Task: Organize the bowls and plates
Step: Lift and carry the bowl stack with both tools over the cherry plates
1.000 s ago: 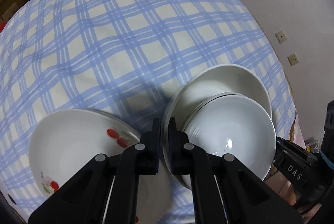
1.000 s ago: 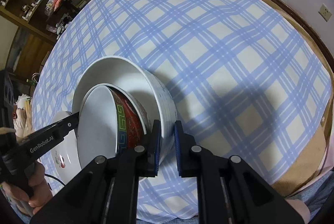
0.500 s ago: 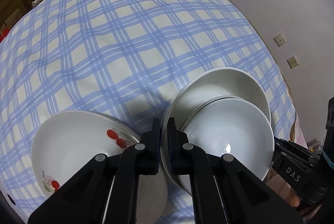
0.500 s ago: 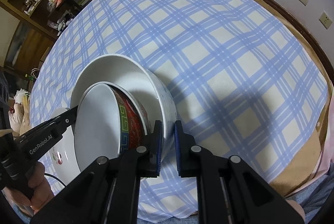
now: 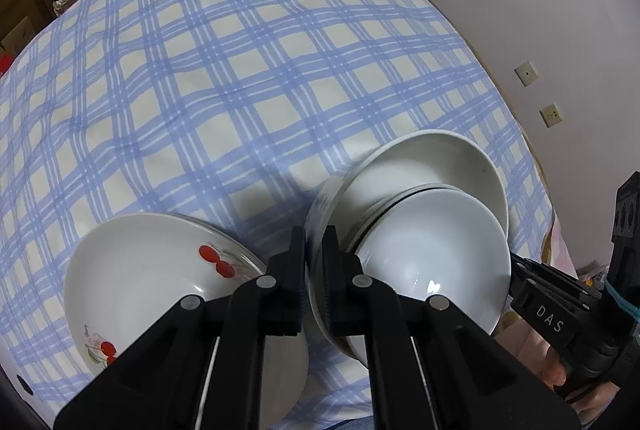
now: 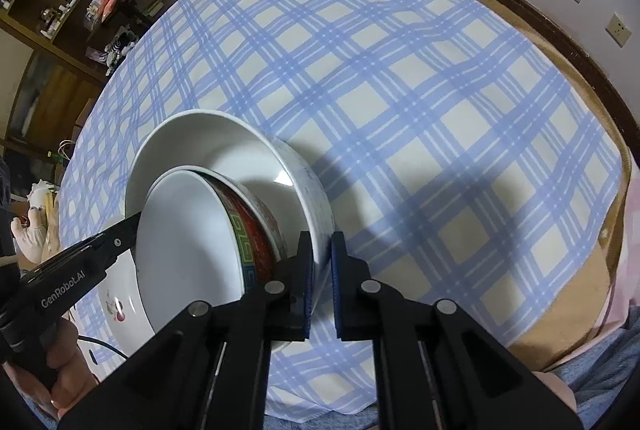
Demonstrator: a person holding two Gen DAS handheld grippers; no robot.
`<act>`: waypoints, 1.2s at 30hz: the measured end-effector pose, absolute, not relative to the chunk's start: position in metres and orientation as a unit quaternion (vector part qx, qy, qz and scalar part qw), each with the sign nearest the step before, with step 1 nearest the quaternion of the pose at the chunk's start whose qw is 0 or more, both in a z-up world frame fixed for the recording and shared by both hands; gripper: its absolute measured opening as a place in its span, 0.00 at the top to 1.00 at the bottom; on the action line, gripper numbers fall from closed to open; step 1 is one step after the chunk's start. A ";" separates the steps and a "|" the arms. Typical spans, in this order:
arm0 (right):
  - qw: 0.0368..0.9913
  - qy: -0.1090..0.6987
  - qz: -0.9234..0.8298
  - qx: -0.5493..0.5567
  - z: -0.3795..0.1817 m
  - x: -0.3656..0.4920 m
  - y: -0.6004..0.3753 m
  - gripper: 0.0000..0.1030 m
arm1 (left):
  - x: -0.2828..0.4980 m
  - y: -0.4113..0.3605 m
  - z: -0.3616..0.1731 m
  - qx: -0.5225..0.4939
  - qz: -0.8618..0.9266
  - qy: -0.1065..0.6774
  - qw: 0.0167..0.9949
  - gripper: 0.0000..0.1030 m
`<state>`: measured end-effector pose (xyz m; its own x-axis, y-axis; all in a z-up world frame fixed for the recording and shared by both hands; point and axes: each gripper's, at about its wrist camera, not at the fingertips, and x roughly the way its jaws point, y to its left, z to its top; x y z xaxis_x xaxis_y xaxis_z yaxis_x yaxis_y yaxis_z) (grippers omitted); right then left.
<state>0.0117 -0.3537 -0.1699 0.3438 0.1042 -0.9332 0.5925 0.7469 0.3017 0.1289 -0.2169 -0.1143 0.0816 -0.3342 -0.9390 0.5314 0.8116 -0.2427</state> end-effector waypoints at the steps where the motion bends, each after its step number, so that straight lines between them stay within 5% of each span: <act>1: 0.756 0.549 -0.161 0.317 -0.169 0.011 -0.355 0.90 | 0.129 -0.217 -0.114 0.081 -0.296 0.610 0.730 0.94; 36: 0.782 0.535 -0.108 0.302 -0.113 0.027 -0.306 0.91 | 0.124 -0.142 -0.048 0.035 -0.265 0.582 0.768 0.92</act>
